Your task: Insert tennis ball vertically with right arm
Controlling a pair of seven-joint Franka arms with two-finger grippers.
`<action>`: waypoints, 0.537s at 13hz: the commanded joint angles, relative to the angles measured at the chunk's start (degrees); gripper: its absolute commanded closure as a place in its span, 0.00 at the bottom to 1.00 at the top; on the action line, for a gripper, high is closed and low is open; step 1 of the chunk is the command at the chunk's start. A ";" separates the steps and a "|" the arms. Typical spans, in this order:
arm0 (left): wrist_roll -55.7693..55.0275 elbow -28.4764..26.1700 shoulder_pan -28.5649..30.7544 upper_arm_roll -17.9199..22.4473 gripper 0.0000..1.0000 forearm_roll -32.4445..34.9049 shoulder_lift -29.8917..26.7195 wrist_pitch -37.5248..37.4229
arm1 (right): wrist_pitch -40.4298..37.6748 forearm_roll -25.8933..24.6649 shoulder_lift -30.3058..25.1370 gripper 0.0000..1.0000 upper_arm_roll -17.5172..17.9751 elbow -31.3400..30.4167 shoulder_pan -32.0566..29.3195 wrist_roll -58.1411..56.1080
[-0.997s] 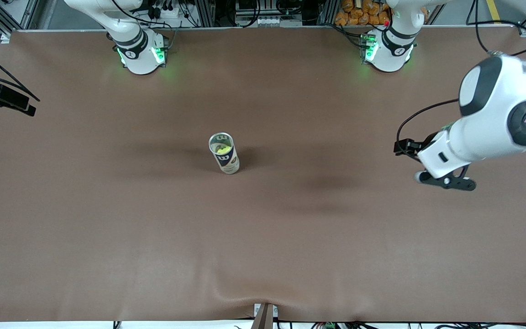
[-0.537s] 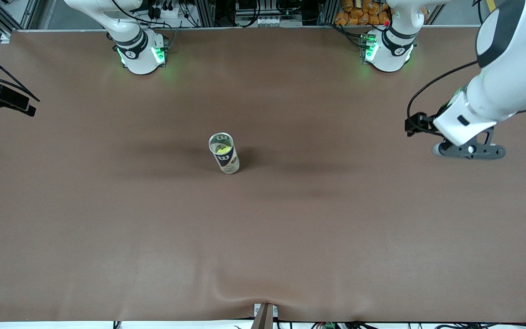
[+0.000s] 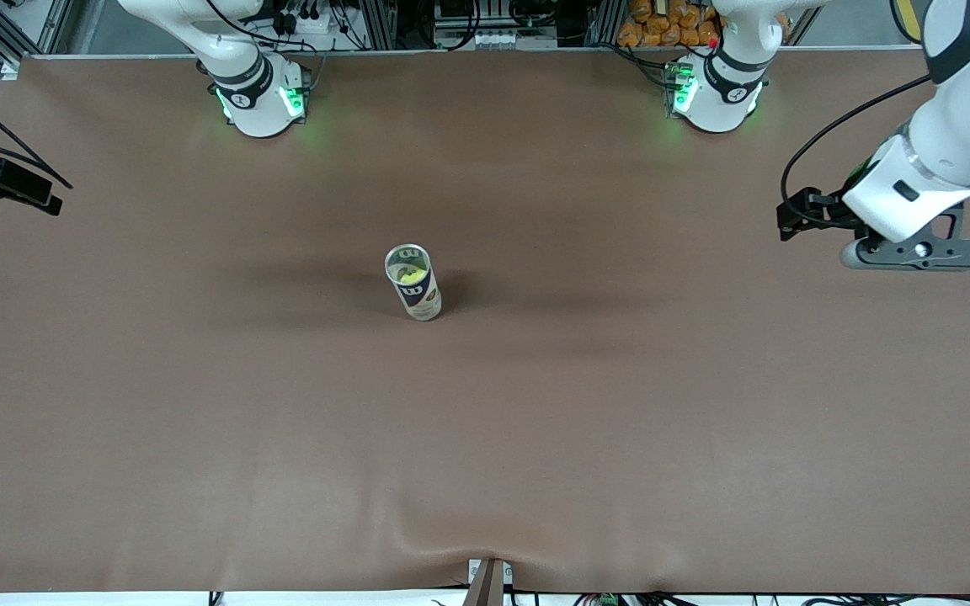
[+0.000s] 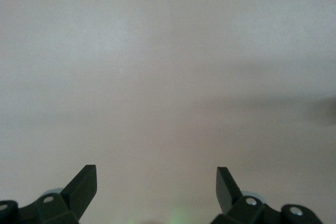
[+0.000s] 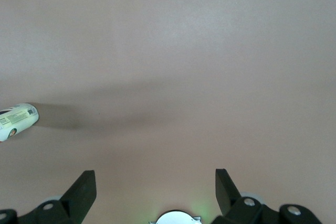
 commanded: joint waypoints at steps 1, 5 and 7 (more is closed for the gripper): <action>0.00 1.49 0.29 0.09 0.00 0.13 -0.45 -0.56 | 0.03 -0.88 -0.20 0.00 0.02 -0.09 -0.06 0.19; -0.09 3.42 1.87 0.71 0.00 -0.40 -0.45 -0.56 | 0.73 -0.62 -0.20 0.00 0.02 -0.18 -0.06 0.19; -0.08 2.46 -0.31 2.37 0.00 -0.31 -2.20 -0.82 | 0.82 -0.62 -0.20 0.00 0.02 -0.44 -0.06 0.19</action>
